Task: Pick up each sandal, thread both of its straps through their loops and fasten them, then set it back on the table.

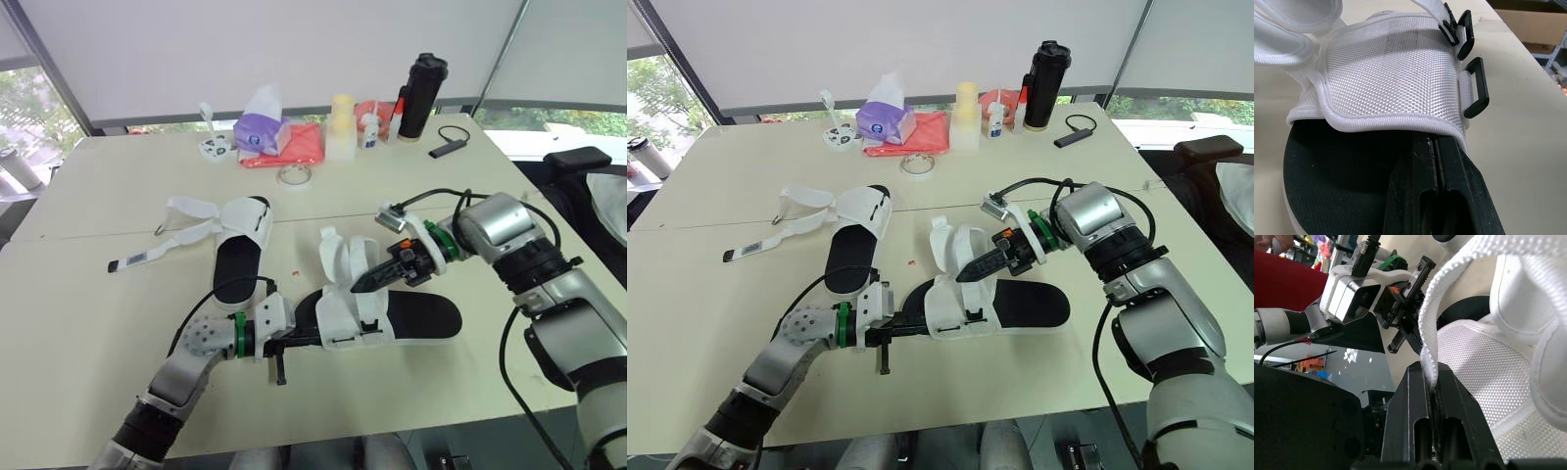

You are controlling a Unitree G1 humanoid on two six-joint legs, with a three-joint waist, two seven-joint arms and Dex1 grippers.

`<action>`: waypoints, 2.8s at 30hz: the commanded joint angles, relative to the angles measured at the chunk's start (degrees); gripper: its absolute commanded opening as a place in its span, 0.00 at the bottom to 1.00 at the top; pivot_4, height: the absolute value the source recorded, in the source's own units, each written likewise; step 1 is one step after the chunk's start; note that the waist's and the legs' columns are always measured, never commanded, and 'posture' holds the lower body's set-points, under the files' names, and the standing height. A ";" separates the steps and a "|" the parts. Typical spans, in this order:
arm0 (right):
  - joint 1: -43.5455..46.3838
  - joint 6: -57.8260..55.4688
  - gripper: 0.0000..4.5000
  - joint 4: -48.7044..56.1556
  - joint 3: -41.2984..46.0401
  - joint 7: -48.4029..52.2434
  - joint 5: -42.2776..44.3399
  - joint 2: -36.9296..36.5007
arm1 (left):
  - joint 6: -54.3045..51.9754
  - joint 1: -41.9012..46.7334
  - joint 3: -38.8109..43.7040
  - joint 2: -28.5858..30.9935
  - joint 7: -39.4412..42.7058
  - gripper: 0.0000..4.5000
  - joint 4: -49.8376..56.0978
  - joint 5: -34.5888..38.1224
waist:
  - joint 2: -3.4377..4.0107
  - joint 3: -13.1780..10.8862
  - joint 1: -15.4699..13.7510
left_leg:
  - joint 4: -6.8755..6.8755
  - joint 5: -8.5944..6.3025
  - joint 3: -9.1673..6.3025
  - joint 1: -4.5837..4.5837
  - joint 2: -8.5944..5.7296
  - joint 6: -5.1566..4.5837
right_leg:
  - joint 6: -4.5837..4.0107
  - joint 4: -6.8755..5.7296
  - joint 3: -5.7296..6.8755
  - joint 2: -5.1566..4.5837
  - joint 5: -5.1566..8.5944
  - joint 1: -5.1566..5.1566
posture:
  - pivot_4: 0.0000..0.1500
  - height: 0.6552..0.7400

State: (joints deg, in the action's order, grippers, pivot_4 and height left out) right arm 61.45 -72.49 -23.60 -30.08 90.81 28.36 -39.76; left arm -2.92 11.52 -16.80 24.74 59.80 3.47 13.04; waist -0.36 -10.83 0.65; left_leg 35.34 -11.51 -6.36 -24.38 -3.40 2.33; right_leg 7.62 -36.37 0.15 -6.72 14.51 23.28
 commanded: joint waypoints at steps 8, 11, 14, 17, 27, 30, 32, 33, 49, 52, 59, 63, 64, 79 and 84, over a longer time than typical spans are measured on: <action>1.03 -0.05 0.01 0.85 0.20 1.09 0.03 -0.82 | 0.02 -0.43 -1.44 -0.05 0.48 0.00 0.11 -0.66 | 0.00 0.00 -0.01 | 0.00 0.00 0.00 0.00 0.00 0.00 | 0.00 0.00 0.00 0.00 0.00 0.00 | 1.00 1.00; 1.20 0.08 0.01 0.65 0.20 1.17 -0.05 -0.77 | 0.00 -0.40 -1.47 -0.10 0.45 0.00 0.12 -0.66 | 0.00 0.00 -0.01 | 0.00 0.00 0.00 0.00 0.00 0.00 | 0.00 0.00 0.00 0.00 0.00 0.00 | 1.00 1.00; 1.31 0.09 0.01 0.60 0.17 1.24 -0.07 -0.76 | 0.10 -0.39 -1.51 -0.12 0.41 0.00 -0.01 -0.68 | 0.00 0.00 -0.01 | 0.00 0.00 0.00 0.00 0.00 0.00 | 0.00 0.00 0.00 0.00 0.00 0.00 | 1.00 1.00; 1.47 0.14 0.01 0.41 0.23 1.28 -0.12 -0.72 | 0.08 -0.36 -1.53 -0.17 0.36 0.00 -0.05 -0.67 | 0.00 0.00 -0.02 | 0.00 0.00 0.00 0.00 0.00 0.00 | 0.00 0.00 0.00 0.00 0.00 0.00 | 1.00 1.00; 2.69 -0.03 0.01 -0.78 0.54 1.53 -0.10 -0.18 | 0.16 -0.27 -1.55 -0.25 0.28 0.00 -0.15 -0.71 | 0.00 0.00 -0.01 | 0.00 0.00 0.00 0.00 0.00 0.00 | 0.00 0.00 0.00 0.00 0.00 0.00 | 1.00 1.00; 2.99 -0.11 0.01 -0.99 0.52 1.61 0.03 -0.08 | 0.15 -0.28 -1.60 -0.30 0.24 0.00 -0.14 -0.73 | 0.00 0.00 -0.02 | 0.00 0.00 0.00 0.00 0.00 0.00 | 0.00 0.00 0.00 0.00 0.00 0.00 | 1.00 1.00; 3.16 -0.19 0.01 -1.12 0.53 1.63 0.10 0.01 | 0.32 -0.41 -1.67 -0.34 0.22 0.00 -0.22 -0.81 | 0.00 0.00 -0.01 | 0.00 0.00 0.00 0.00 0.00 0.00 | 0.00 0.00 0.00 0.00 0.00 0.00 | 1.00 1.00; 3.22 -0.22 0.01 -1.19 0.55 1.63 0.14 0.07 | 0.39 -0.46 -1.69 -0.35 0.21 0.00 -0.27 -0.83 | 0.00 0.00 -0.01 | 0.00 0.00 0.00 0.00 0.00 0.00 | 0.00 0.00 0.00 0.00 0.00 0.00 | 1.00 1.00; 2.44 -2.17 0.01 0.96 -0.62 1.68 1.33 -0.55 | 0.26 -0.19 -1.70 -0.49 0.09 0.00 -0.36 -0.87 | 0.00 0.00 -0.01 | 0.00 0.00 -0.01 0.00 0.00 0.00 | 0.00 0.00 0.00 0.00 0.00 0.00 | 1.00 1.00; 2.10 -2.45 0.01 1.30 -0.82 1.68 1.37 -0.77 | 0.28 -0.18 -1.71 -0.51 0.09 0.00 -0.37 -0.89 | 0.00 0.00 -0.03 | 0.01 0.00 0.00 0.00 0.00 0.00 | 0.00 0.00 0.00 0.00 0.00 0.00 | 1.00 1.00; 1.76 -2.09 0.01 1.31 -0.88 1.66 1.07 -0.66 | 0.47 -0.31 -1.76 -0.52 0.17 0.00 -0.44 -0.94 | 0.00 0.00 -0.02 | 0.01 0.00 0.00 0.00 0.00 0.00 | 0.00 0.00 0.00 0.00 0.00 0.00 | 1.00 1.00; 1.66 -1.69 0.01 0.95 -1.12 1.68 0.82 -0.67 | 0.60 -0.36 -1.72 -0.52 0.16 0.00 -0.56 -0.96 | 0.00 0.00 -0.02 | 0.01 0.00 0.00 0.00 0.00 0.00 | 0.00 0.00 0.00 0.00 0.00 0.00 | 1.00 1.00; 1.62 -1.71 0.01 0.97 -1.22 1.68 0.85 -0.72 | 0.54 -0.35 -1.71 -0.48 0.15 0.00 -0.46 -0.95 | 0.00 0.00 -0.02 | 0.01 0.00 -0.01 0.00 0.00 0.00 | 0.00 0.00 0.00 0.00 0.00 0.00 | 1.00 1.00; -1.71 1.24 0.01 -0.20 -2.33 0.51 -1.81 -0.65 | 1.05 -0.46 -1.82 -0.50 0.15 0.00 -0.73 -1.02 | 0.00 0.00 -0.03 | 0.01 0.00 -0.01 0.00 0.00 0.00 | 0.00 0.00 0.00 0.00 0.00 -0.01 | 1.00 1.00; -2.75 5.28 0.01 -0.96 -2.13 0.33 -4.02 -1.54 | 0.71 -0.35 -1.79 -0.43 0.15 0.00 -0.44 -0.92 | 0.00 0.00 -0.02 | 0.02 0.00 0.00 0.00 0.00 0.00 | 0.00 0.00 0.00 0.00 0.00 -0.02 | 1.00 1.00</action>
State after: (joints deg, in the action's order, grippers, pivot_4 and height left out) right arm 58.67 -68.28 -24.43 -32.96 91.04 25.30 -39.83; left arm -1.89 11.56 -17.22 24.30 59.64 3.09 12.95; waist -0.36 -10.83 0.63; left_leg 35.36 -11.51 -6.36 -24.37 -3.41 2.33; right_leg 7.62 -36.37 0.15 -6.72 14.51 23.26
